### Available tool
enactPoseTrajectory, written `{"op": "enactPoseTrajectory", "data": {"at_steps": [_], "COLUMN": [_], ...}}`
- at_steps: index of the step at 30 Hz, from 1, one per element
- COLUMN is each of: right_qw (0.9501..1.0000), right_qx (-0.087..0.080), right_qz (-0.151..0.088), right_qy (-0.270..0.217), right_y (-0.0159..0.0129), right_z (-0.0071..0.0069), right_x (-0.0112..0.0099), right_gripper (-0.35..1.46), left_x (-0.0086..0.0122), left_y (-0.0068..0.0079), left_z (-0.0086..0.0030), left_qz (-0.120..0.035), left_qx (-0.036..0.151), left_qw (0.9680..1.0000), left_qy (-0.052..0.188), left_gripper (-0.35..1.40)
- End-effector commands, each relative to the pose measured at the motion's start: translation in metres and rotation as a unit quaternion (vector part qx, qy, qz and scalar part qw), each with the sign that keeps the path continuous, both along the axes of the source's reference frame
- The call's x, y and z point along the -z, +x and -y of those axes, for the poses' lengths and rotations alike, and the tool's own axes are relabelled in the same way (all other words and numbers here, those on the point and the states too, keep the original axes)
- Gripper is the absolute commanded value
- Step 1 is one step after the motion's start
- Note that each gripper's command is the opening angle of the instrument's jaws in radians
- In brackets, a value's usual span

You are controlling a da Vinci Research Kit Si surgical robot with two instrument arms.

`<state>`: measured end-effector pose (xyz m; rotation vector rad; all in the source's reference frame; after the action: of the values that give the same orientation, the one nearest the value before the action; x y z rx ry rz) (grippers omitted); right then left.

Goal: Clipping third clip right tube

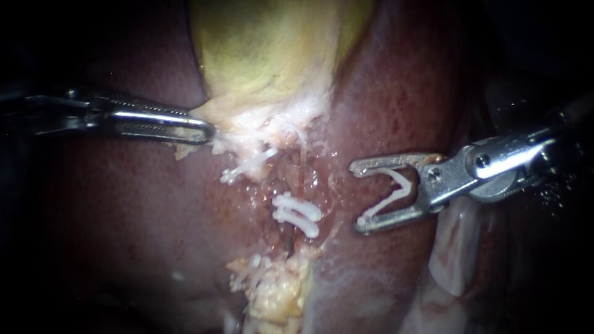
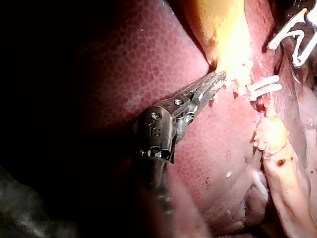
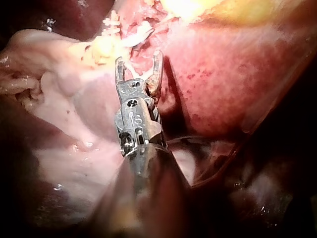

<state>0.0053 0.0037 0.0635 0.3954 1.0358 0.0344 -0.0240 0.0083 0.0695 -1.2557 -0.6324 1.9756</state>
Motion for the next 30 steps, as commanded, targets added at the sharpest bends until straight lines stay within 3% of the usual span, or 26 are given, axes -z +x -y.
{"op": "enactPoseTrajectory", "data": {"at_steps": [1, 4, 11, 14, 17, 23, 30], "right_qw": [1.0, 1.0, 1.0, 0.9997, 0.9976, 0.9874, 0.9779], "right_qx": [0.0, -0.001, 0.001, -0.001, -0.003, -0.051, -0.08], "right_qz": [0.0, 0.0, -0.001, 0.001, -0.017, -0.041, -0.045], "right_qy": [0.0, 0.001, -0.001, 0.022, 0.067, 0.144, 0.188], "right_y": [0.0, 0.0001, 0.0003, 0.0004, 0.0008, 0.0031, 0.0058], "right_z": [0.0, -0.0001, -0.0002, -0.0002, -0.0003, -0.0008, -0.0016], "right_x": [0.0, 0.0, 0.0001, 0.0001, 0.0001, -0.0009, -0.0028], "right_gripper": [0.5, 0.5, 0.49, 0.48, 0.46, 0.48, 0.47], "left_x": [0.0003, 0.0019, 0.0059, 0.0063, 0.0063, 0.0064, 0.0064], "left_y": [0.0003, 0.0012, 0.0044, 0.0045, 0.0043, 0.0042, 0.0041], "left_z": [-0.0002, -0.0011, -0.0032, -0.0034, -0.0031, -0.0029, -0.0029], "left_qz": [0.001, 0.003, 0.004, 0.006, 0.005, 0.004, 0.004], "left_qx": [-0.001, -0.001, 0.02, 0.024, 0.025, 0.025, 0.026], "left_qw": [1.0, 1.0, 0.9998, 0.9997, 0.9997, 0.9996, 0.9996], "left_qy": [0.001, 0.005, 0.007, 0.007, 0.007, 0.007, 0.006], "left_gripper": [-0.35, -0.35, -0.35, -0.35, -0.35, -0.35, -0.35]}}
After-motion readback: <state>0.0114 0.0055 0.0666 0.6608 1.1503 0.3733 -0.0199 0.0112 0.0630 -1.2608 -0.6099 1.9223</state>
